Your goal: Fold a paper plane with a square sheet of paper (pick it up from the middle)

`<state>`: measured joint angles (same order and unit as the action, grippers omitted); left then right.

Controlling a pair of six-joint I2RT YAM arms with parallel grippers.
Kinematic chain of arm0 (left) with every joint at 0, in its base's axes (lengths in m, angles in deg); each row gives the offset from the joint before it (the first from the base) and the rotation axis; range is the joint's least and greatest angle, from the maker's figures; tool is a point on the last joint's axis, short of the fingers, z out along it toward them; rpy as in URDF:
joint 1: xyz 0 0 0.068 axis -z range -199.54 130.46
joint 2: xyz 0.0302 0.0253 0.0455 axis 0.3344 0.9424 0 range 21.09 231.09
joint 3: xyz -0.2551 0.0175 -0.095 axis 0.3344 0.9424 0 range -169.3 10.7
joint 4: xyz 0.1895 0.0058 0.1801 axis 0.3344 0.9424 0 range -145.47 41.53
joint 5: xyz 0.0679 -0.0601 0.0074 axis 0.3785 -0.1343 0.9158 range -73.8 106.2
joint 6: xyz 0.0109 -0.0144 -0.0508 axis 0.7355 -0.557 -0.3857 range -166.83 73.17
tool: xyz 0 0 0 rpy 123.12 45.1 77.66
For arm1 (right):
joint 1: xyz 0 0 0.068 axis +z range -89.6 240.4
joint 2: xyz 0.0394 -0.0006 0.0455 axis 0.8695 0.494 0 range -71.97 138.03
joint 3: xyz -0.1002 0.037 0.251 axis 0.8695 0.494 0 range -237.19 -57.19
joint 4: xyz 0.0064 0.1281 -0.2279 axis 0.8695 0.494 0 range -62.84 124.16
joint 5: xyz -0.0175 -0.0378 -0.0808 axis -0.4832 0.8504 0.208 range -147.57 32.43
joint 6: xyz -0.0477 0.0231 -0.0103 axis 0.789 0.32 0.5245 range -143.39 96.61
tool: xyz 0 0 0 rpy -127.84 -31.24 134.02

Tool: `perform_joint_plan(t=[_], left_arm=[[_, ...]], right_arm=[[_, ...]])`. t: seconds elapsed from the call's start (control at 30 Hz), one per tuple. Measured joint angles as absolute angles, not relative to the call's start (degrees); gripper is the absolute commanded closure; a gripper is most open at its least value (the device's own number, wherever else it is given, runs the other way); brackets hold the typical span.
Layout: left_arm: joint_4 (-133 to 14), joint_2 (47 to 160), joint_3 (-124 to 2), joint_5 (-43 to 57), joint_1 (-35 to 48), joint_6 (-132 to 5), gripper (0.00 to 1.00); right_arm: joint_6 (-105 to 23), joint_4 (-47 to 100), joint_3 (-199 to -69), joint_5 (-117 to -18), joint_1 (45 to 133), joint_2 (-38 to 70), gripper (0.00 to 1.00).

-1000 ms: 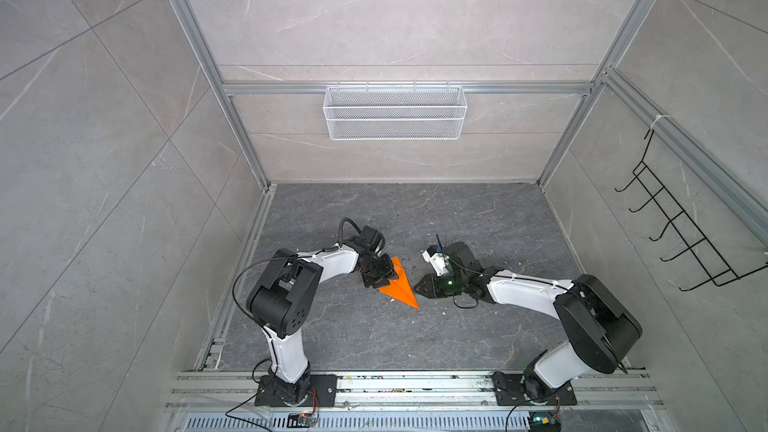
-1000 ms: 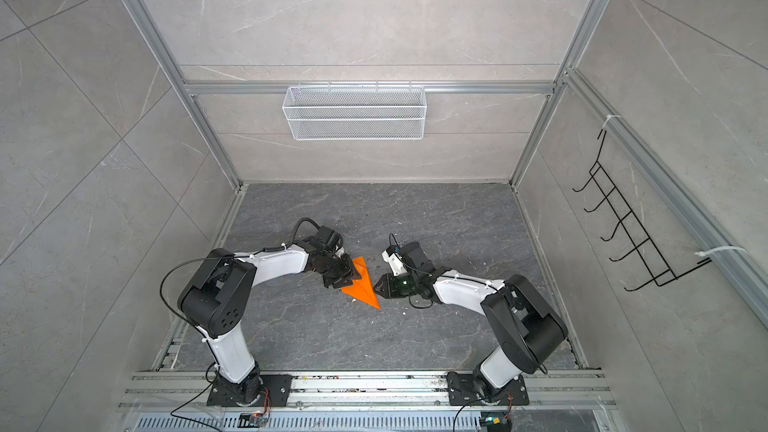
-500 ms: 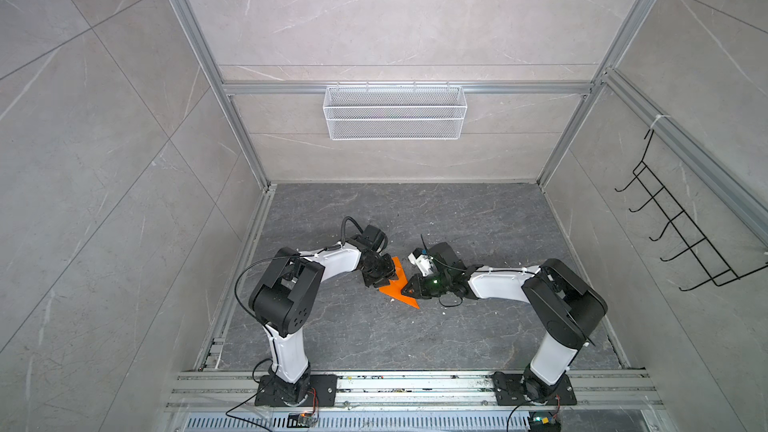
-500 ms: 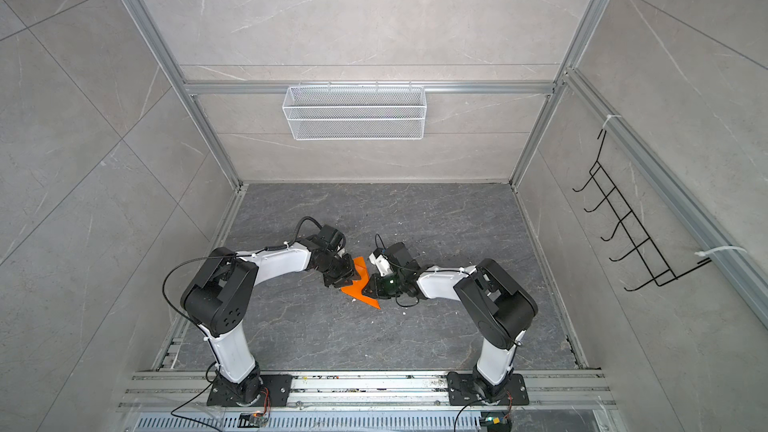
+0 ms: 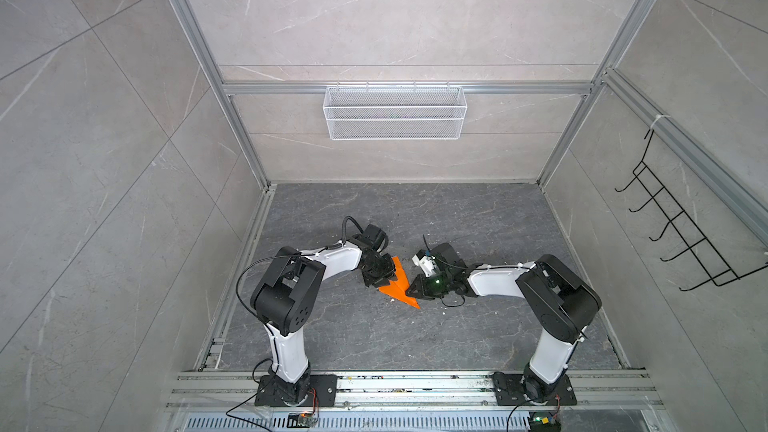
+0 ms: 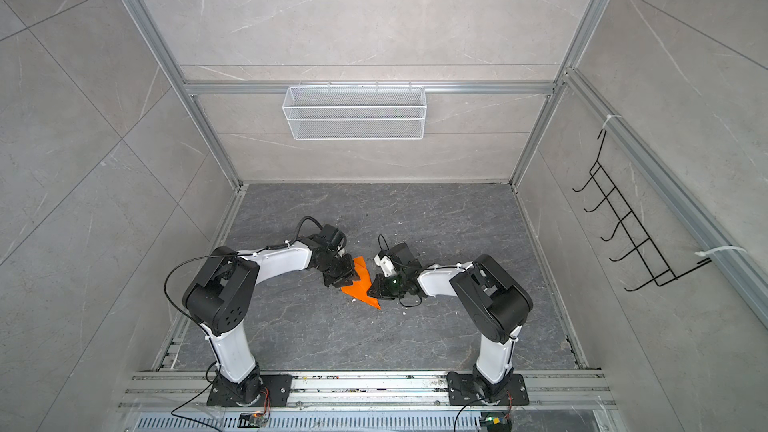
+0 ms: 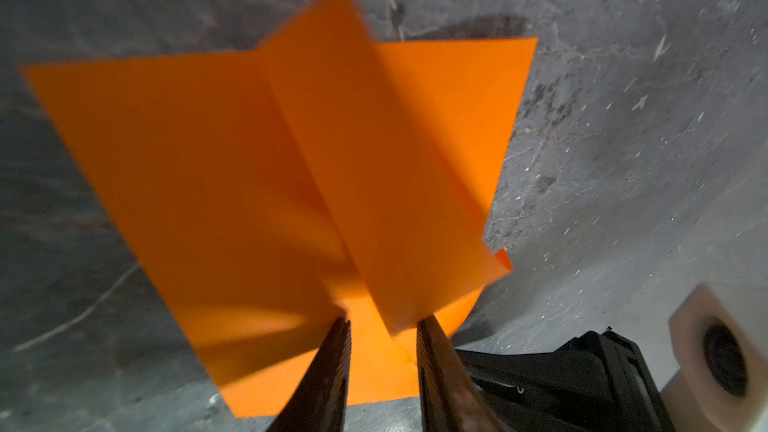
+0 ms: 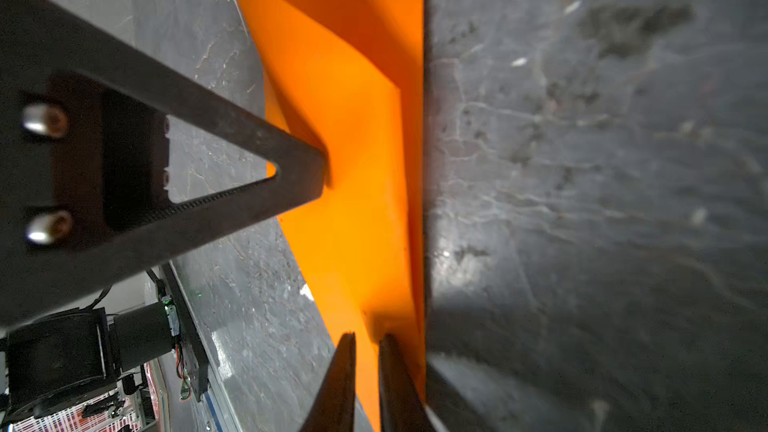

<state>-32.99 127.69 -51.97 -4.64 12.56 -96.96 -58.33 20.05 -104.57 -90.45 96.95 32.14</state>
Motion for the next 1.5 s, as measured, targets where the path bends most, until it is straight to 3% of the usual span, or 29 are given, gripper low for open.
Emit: perform_joint_plan(t=[0.5,1.2,1.5], left_arm=[[-31.7,128.0,-52.5,-3.4,12.6,-97.0,0.79],[-29.9,126.8,-53.6,-1.2,13.4,-93.6,0.71],[-39.1,118.6,-45.4,-5.8,13.3,-90.6,0.87]], right_arm=[[-57.9,20.0,-104.9,-92.2,96.5,32.7,0.82],[-57.4,21.7,-105.7,-92.3,96.2,33.4,0.85],[-57.2,22.2,-106.0,-92.3,96.1,33.5,0.86]])
